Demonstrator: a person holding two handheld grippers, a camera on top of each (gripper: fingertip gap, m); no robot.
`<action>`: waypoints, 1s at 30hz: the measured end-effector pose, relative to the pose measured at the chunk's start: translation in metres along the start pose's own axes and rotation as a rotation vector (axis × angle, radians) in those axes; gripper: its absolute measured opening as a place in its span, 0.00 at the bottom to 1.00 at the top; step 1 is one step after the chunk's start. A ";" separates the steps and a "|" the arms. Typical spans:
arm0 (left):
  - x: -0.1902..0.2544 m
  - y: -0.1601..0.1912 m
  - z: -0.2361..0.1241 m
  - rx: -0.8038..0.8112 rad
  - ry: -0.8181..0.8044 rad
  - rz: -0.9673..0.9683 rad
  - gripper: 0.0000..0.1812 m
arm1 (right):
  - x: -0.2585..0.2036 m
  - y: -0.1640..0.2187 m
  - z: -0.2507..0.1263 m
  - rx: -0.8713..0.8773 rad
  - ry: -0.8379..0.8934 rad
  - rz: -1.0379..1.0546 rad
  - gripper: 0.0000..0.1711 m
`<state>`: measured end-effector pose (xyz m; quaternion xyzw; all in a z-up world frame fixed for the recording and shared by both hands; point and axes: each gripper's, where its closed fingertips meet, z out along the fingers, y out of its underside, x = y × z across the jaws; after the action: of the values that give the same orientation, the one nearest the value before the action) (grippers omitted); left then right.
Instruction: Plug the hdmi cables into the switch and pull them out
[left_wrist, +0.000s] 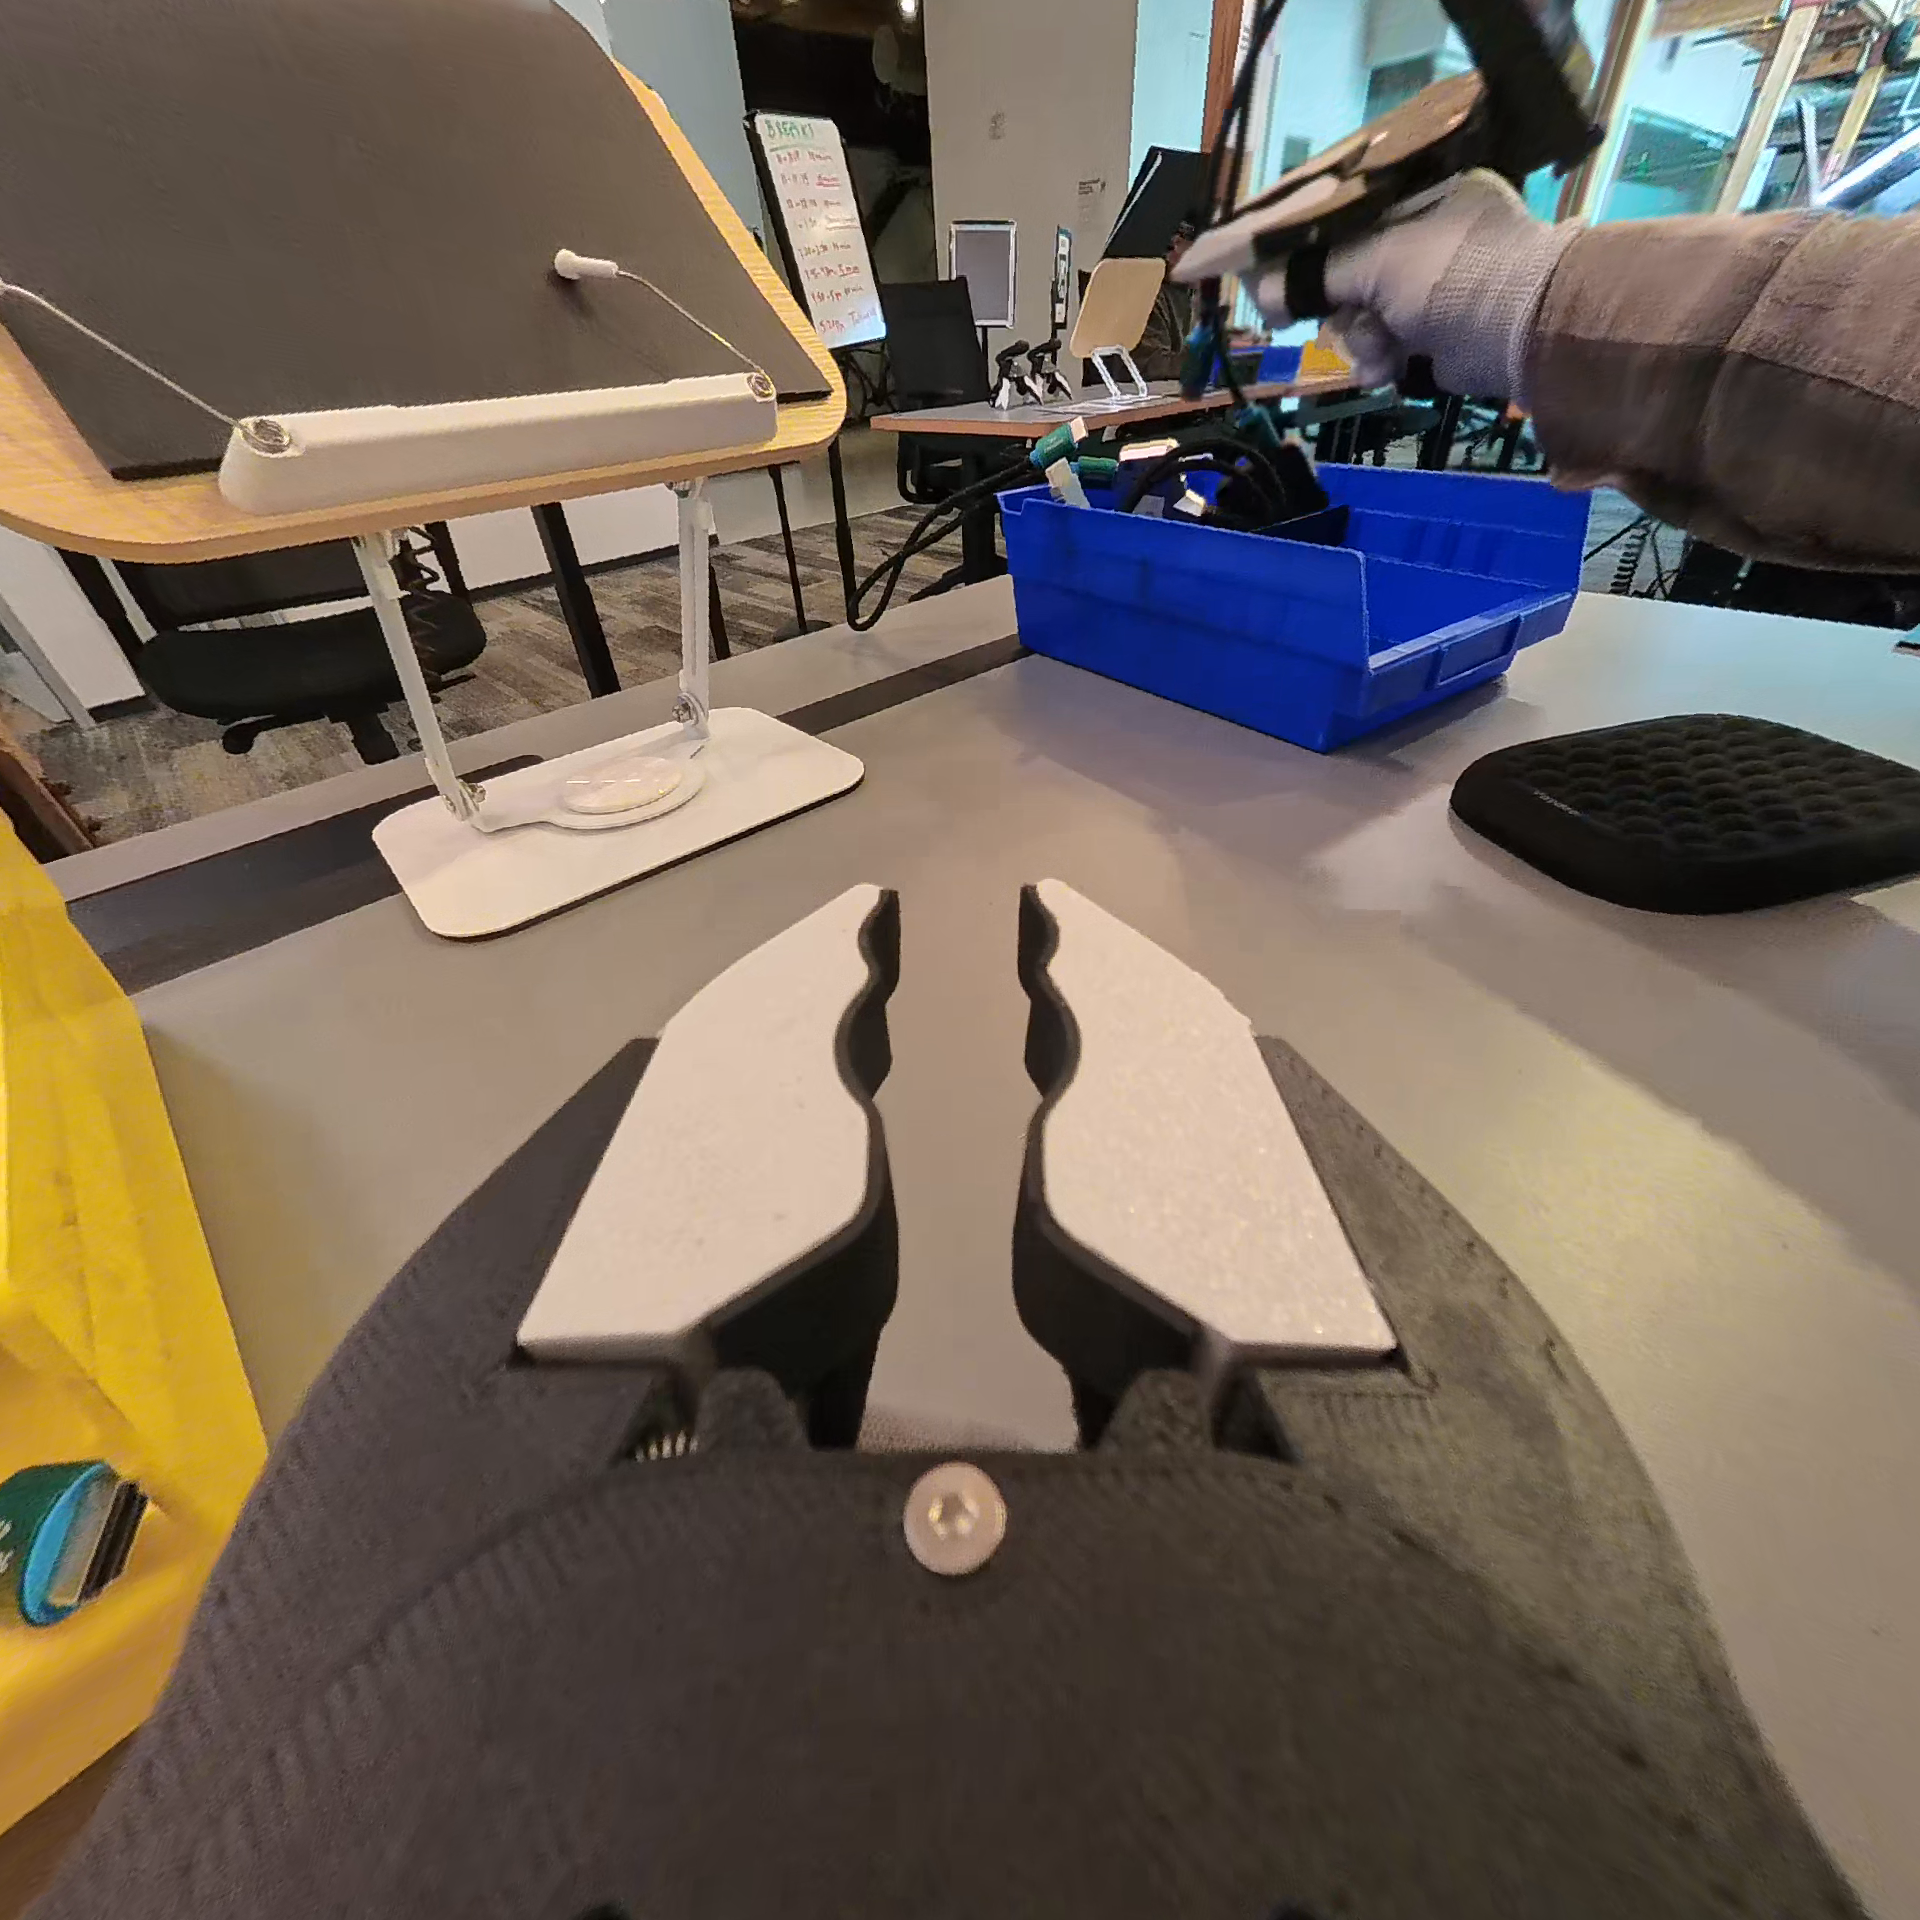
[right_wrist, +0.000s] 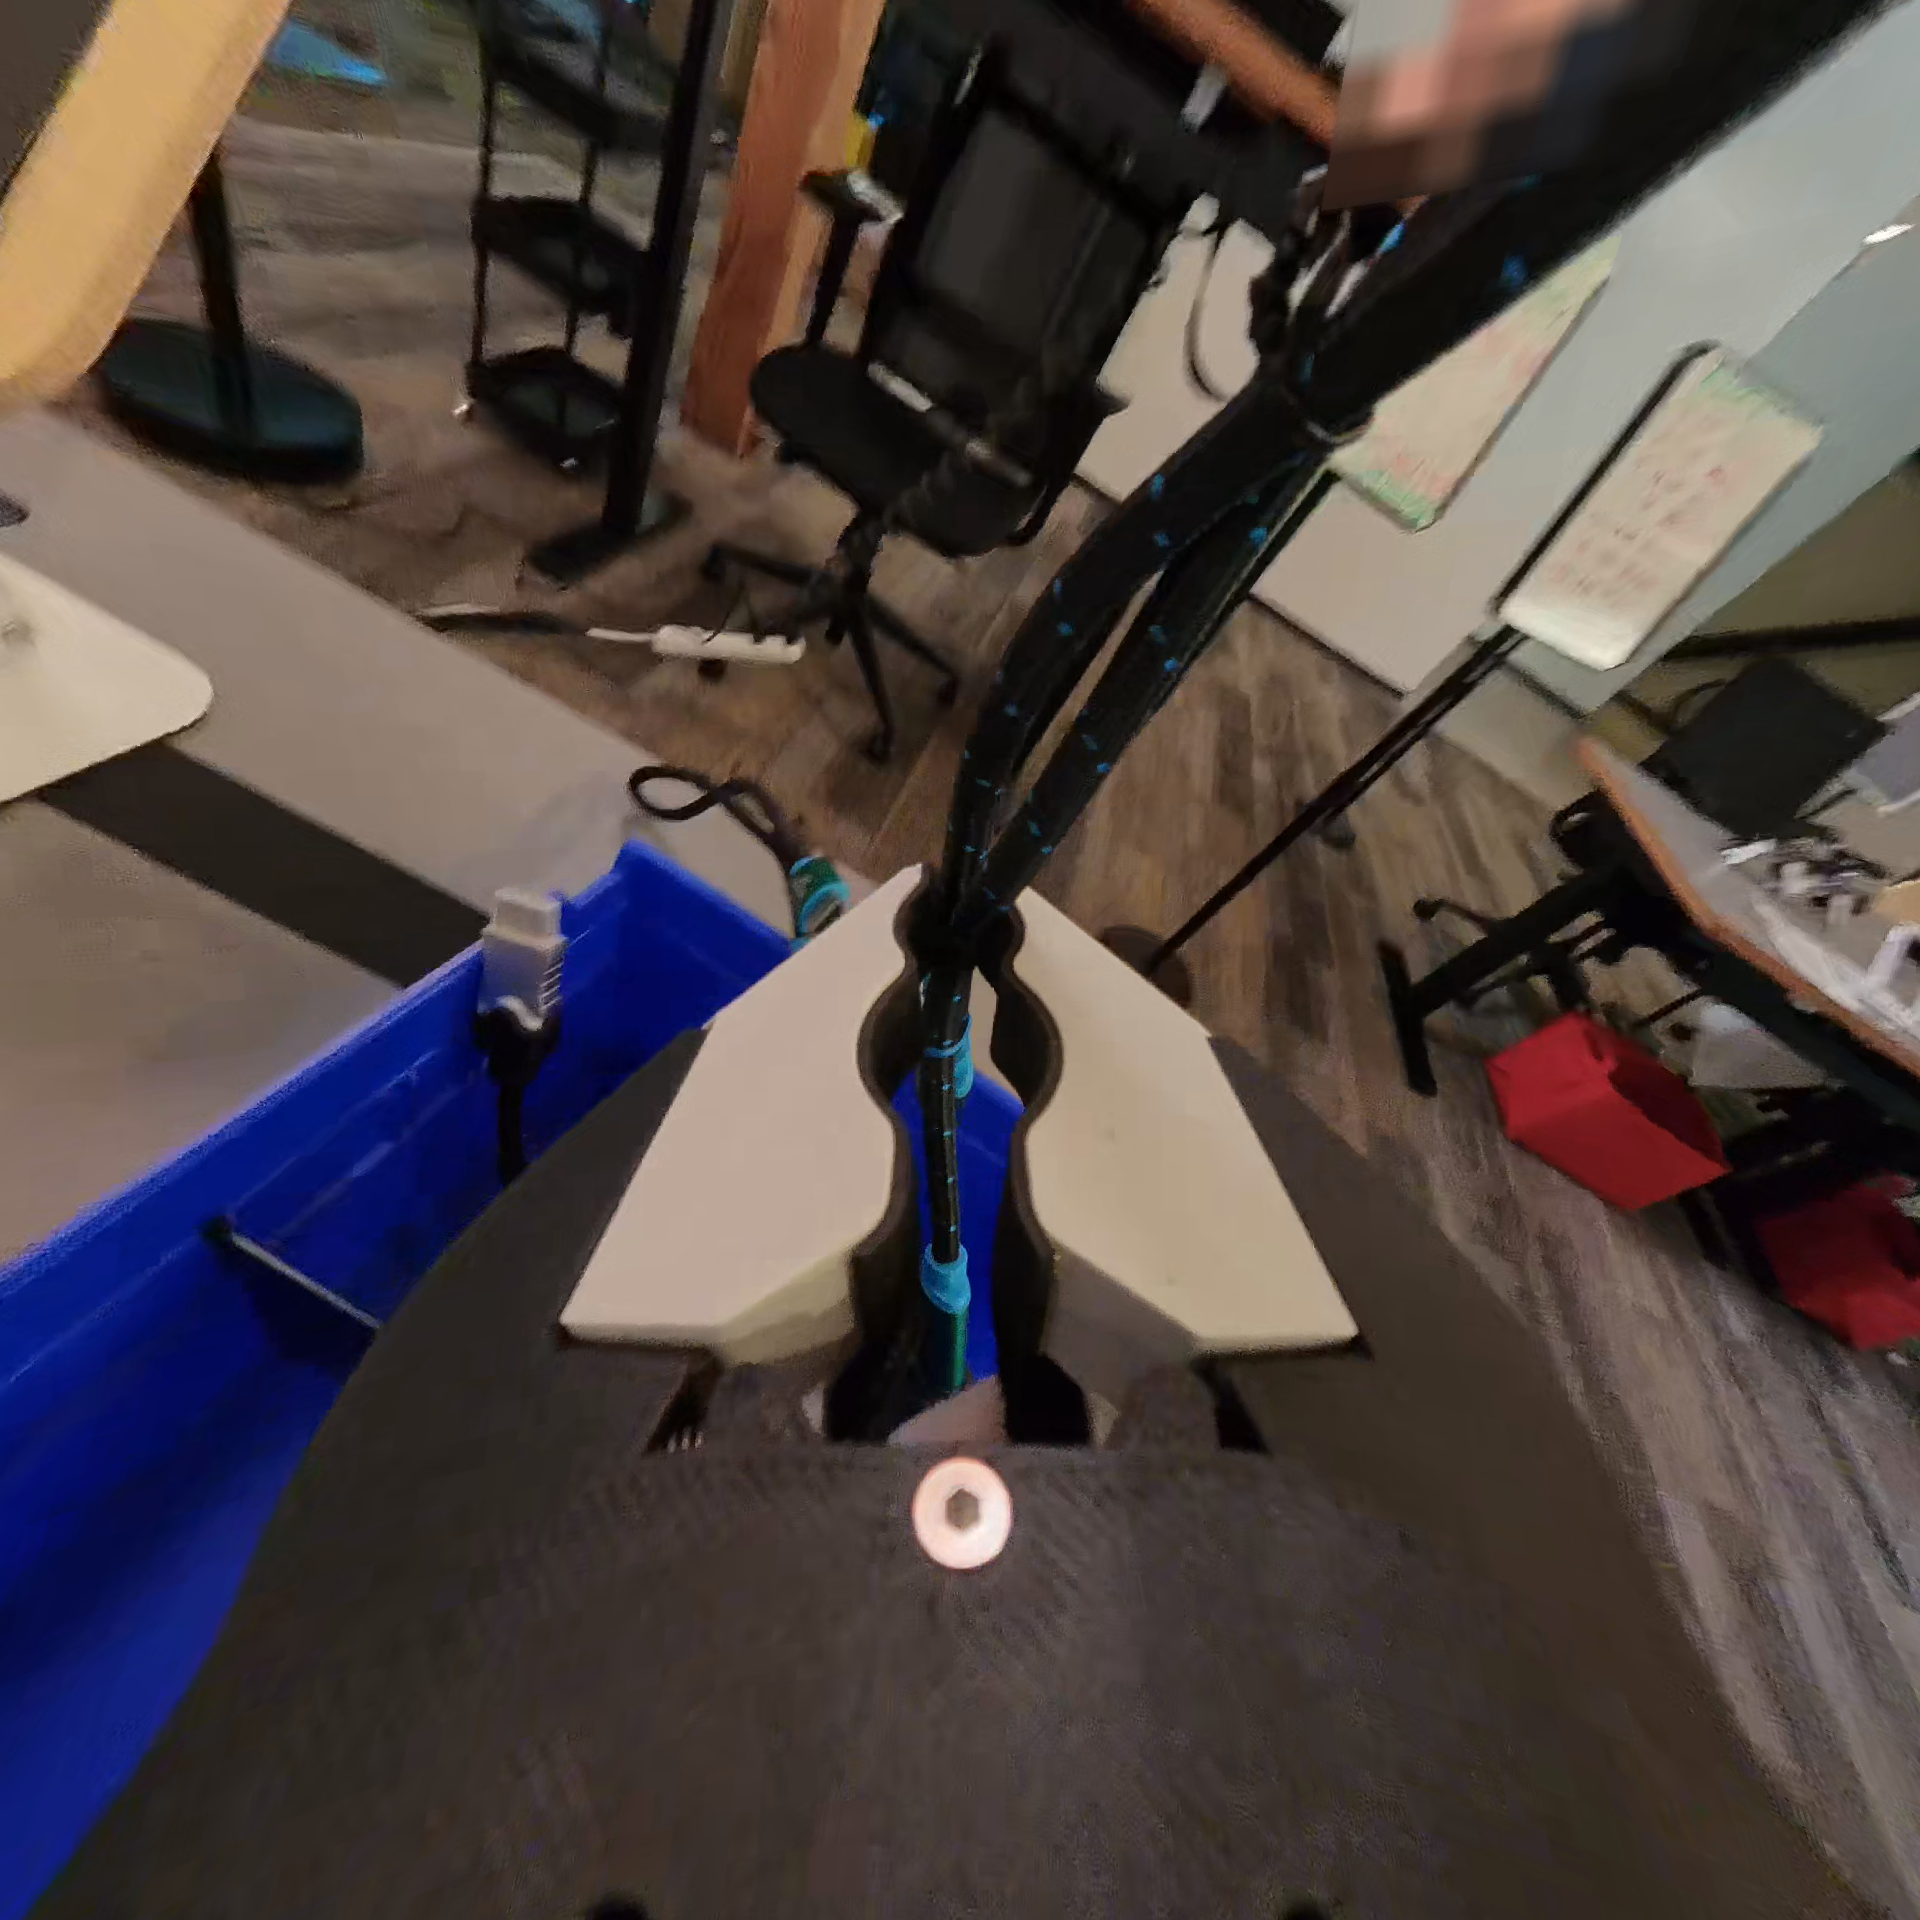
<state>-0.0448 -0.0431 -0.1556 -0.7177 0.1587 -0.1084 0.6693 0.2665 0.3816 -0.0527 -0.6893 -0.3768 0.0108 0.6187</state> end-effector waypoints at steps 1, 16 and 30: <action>0.001 0.000 0.000 -0.003 0.001 0.006 0.12 | -0.007 0.008 0.007 -0.029 -0.030 0.007 0.02; 0.004 0.002 0.002 -0.012 0.015 0.021 0.12 | -0.032 0.039 0.029 -0.381 -0.196 0.161 0.36; 0.006 0.002 0.002 -0.010 0.016 0.035 0.12 | -0.162 -0.103 -0.156 0.019 -0.222 -0.006 0.37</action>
<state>-0.0386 -0.0437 -0.1578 -0.7172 0.1772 -0.1014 0.6663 0.1735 0.1586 -0.0004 -0.6768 -0.4452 0.0887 0.5795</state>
